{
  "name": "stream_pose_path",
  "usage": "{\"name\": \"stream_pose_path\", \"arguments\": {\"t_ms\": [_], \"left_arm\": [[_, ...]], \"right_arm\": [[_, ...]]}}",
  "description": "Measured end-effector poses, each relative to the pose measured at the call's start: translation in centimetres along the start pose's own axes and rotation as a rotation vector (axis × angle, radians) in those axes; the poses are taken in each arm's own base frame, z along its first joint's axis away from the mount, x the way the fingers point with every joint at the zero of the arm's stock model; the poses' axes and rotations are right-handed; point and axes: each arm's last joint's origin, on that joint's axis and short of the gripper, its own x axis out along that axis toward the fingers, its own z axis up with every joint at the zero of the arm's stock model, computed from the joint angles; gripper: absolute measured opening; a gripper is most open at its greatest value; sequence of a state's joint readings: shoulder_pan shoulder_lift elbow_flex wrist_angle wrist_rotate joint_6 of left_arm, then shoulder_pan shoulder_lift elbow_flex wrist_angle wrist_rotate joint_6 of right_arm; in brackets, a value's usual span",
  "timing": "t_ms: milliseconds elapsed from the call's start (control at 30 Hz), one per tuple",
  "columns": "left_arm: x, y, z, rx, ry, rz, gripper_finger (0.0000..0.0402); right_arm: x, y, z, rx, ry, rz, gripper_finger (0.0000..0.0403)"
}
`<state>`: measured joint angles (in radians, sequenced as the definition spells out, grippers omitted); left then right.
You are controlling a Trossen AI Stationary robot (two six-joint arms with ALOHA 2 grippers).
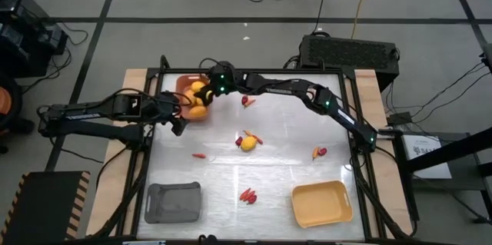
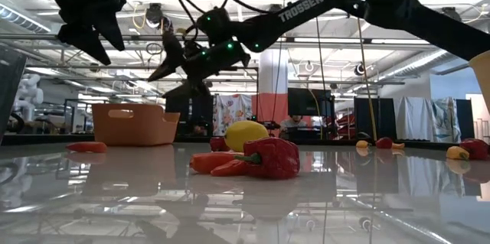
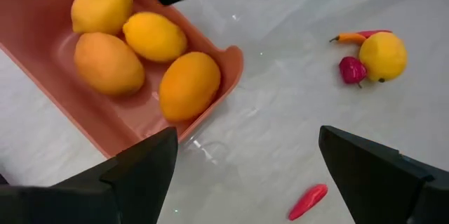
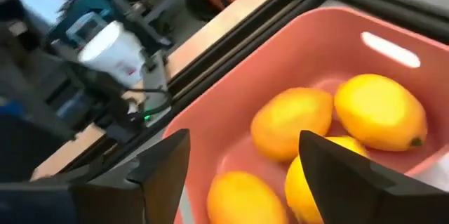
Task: Sort produce into baskets
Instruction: Put the lemon into the orange bin
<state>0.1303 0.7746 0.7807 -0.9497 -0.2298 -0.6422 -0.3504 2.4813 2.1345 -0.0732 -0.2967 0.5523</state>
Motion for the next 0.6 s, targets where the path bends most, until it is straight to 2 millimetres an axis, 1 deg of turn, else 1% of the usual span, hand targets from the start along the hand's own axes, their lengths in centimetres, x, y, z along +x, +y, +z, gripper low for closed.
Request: {"name": "stream_pose_path", "arguments": {"t_ms": [100, 200, 233, 367, 467, 533, 600], "left_arm": [[0.0, -0.1, 0.1, -0.003, -0.012, -0.004, 0.0352], [0.0, -0.3, 0.5, -0.013, -0.05, -0.031, 0.0352], [0.0, -0.4, 0.6, -0.013, -0.062, -0.038, 0.0352], [0.0, -0.8, 1.2, 0.014, -0.117, -0.071, 0.0352], [0.2, -1.3, 1.7, 0.026, -0.152, -0.094, 0.0352], [0.5, -1.6, 1.9, 0.064, -0.158, -0.115, 0.0352], [0.9, -2.2, 2.3, 0.11, -0.166, -0.154, 0.0352]], "right_arm": [[-1.2, -0.3, 1.1, -0.018, 0.06, 0.082, 0.0269], [-3.2, -0.4, 2.6, 0.006, 0.123, 0.139, 0.0269], [-4.0, -0.4, 3.1, 0.011, 0.151, 0.139, 0.0267], [-7.3, -0.1, 3.6, -0.017, 0.295, 0.063, 0.0259], [-10.3, 1.3, 3.5, -0.055, 0.422, 0.013, 0.0251], [-12.2, 2.8, 3.2, -0.084, 0.511, 0.001, 0.0247], [-14.2, 4.6, 2.5, -0.107, 0.62, -0.017, 0.0244]]}}
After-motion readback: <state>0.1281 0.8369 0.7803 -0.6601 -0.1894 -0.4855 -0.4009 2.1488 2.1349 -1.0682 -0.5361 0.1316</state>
